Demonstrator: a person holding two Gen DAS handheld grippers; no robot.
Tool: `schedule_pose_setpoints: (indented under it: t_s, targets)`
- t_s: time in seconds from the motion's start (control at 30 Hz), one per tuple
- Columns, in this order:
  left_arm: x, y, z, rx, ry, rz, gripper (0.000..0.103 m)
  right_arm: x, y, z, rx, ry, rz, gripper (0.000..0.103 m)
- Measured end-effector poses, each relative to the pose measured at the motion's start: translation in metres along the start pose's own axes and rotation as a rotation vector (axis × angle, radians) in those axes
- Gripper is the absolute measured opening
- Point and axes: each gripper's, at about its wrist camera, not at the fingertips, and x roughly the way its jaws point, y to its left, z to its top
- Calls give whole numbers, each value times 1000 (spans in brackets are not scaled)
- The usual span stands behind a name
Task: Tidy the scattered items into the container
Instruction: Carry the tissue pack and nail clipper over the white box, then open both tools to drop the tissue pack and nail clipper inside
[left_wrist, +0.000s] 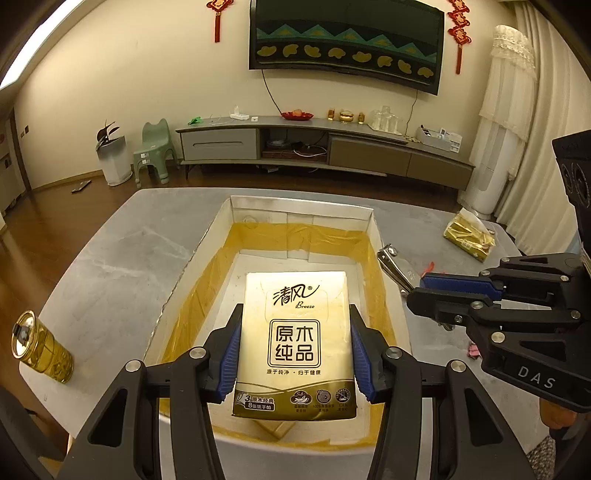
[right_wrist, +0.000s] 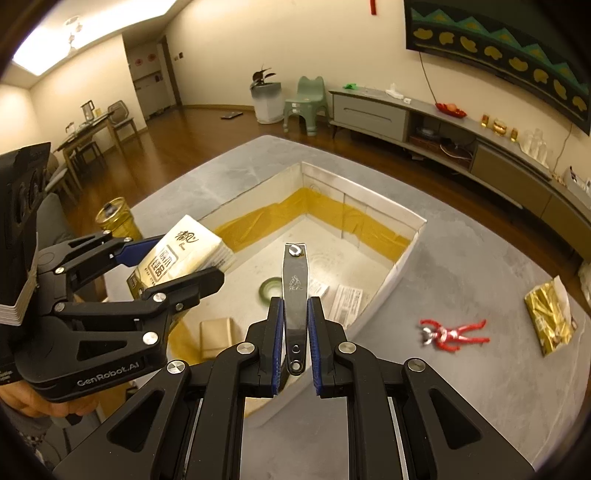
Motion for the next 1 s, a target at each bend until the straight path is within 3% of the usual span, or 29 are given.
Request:
schedule_pose_setpoints:
  t_s: [0.43,1.0]
  targets:
    - [48,16,18,-35,79,7,52,49,-22,28,4,46,-18,14]
    - [70,28,21,-53,135,26,52,88,-35,43,7,101,-43,14]
